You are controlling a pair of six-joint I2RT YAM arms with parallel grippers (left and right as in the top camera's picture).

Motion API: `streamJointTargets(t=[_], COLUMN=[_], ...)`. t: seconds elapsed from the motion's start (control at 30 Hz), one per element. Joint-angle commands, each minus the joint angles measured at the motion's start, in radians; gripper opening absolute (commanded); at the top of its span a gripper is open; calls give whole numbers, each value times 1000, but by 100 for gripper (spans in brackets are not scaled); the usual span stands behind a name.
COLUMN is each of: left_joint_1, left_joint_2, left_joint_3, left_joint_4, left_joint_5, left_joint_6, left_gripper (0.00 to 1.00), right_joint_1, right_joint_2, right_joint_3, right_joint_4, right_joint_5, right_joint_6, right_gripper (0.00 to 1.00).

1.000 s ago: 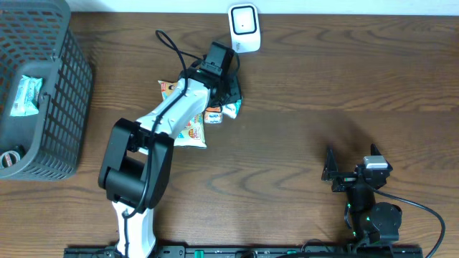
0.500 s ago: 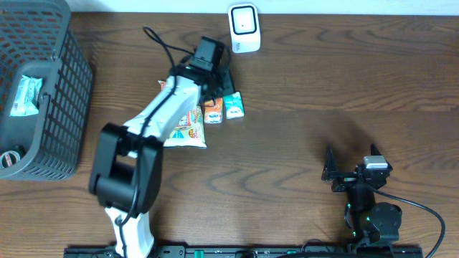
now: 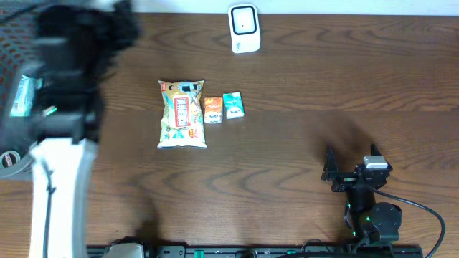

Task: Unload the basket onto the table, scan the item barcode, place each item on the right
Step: 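Reach the left gripper into the basket and grasp the green Zam-Buk tin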

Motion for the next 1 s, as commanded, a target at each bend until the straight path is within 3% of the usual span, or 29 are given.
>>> streamJointTargets(t=[0.0, 0.17, 0.33, 0.57, 0.97], left_joint_1=[182, 435, 563, 607, 612], left_joint_2=[-2, 62, 187, 379, 620], left_joint_3=[8, 8, 8, 8, 8], left_joint_4=[-37, -183, -321, -441, -437], left_joint_5=[-116, -179, -185, -313, -412], left_joint_6=[25, 25, 24, 44, 352], left_gripper=[69, 69, 69, 69, 70], right_joint_1=[3, 3, 3, 3, 3], right_joint_2=[-6, -6, -6, -6, -6], right_joint_3=[-2, -1, -1, -1, -1], right_joint_4=[-5, -5, -5, -5, -5], right_joint_5=[-6, -6, -6, -6, -6], right_joint_6=[11, 11, 11, 11, 11], right_gripper=[99, 99, 99, 99, 99])
